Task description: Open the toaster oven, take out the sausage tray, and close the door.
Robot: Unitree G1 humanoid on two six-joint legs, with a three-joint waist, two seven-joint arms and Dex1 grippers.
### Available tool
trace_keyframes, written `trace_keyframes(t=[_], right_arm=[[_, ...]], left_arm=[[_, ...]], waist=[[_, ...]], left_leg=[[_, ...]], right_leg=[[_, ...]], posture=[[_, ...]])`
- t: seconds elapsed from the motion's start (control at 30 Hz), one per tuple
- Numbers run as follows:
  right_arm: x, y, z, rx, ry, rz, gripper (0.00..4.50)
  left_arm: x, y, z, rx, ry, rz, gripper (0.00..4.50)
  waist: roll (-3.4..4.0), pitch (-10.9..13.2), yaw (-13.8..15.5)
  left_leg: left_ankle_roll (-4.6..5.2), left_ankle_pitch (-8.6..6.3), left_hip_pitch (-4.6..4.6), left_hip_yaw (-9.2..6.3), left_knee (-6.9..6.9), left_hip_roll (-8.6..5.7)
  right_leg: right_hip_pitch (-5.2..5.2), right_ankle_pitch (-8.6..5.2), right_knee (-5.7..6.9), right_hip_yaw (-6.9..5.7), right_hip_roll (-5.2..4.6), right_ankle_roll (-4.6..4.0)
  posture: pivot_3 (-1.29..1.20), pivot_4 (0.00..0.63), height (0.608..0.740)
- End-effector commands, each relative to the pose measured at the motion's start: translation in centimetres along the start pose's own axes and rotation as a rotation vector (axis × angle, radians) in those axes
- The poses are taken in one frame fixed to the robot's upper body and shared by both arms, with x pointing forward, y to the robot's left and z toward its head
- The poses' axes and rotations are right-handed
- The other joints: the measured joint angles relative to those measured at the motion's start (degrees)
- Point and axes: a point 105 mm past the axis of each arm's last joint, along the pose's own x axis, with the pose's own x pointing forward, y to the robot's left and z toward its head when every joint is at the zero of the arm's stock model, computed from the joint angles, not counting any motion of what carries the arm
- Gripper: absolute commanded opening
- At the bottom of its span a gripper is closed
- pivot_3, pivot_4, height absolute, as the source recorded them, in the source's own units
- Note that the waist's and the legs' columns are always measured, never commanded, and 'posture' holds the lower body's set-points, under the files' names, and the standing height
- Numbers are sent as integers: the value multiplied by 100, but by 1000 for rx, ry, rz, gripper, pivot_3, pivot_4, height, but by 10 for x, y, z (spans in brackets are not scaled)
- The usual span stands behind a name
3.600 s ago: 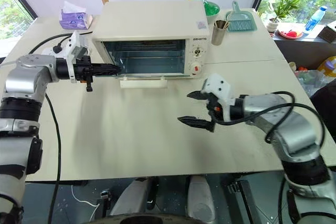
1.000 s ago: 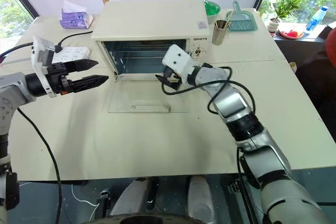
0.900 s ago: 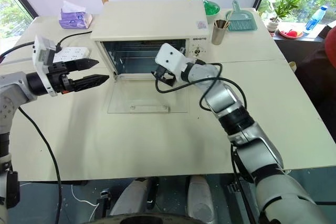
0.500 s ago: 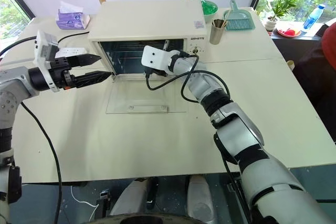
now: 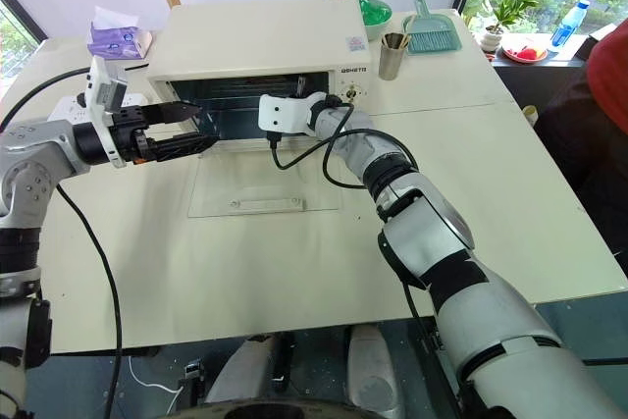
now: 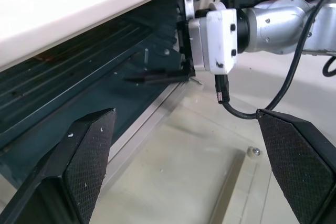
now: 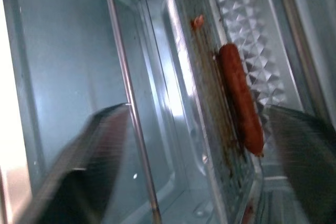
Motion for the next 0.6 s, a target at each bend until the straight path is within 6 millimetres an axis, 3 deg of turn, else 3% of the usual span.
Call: trace_keyframes(t=[0.03,0.1,0.57,0.6], right_arm=[[5,-22,19,-34,-51,-55,1590],[5,-21,20,-35,-52,-59,652],[6,-22,21,-37,-46,-66,652],[6,-21,22,-39,-53,-64,384]], left_arm=[[1,1,14,54,-26,-4,4500],[1,1,15,55,-28,-5,4500],[2,10,14,32,-27,2,4500],[1,14,14,26,-25,12,4500]], waist=[[0,0,-2],[0,0,-5],[-1,-1,-6],[-1,-1,-6]], left_leg=[[0,0,0,1,0,1],[0,0,0,4,0,3],[0,0,2,23,-2,5],[0,0,2,23,-2,5]], right_leg=[[-1,0,0,11,6,0],[-4,0,2,19,8,0],[-14,0,12,36,12,0],[-14,0,12,36,12,0]], posture=[[0,150,740],[0,150,740],[0,150,740],[0,150,740]])
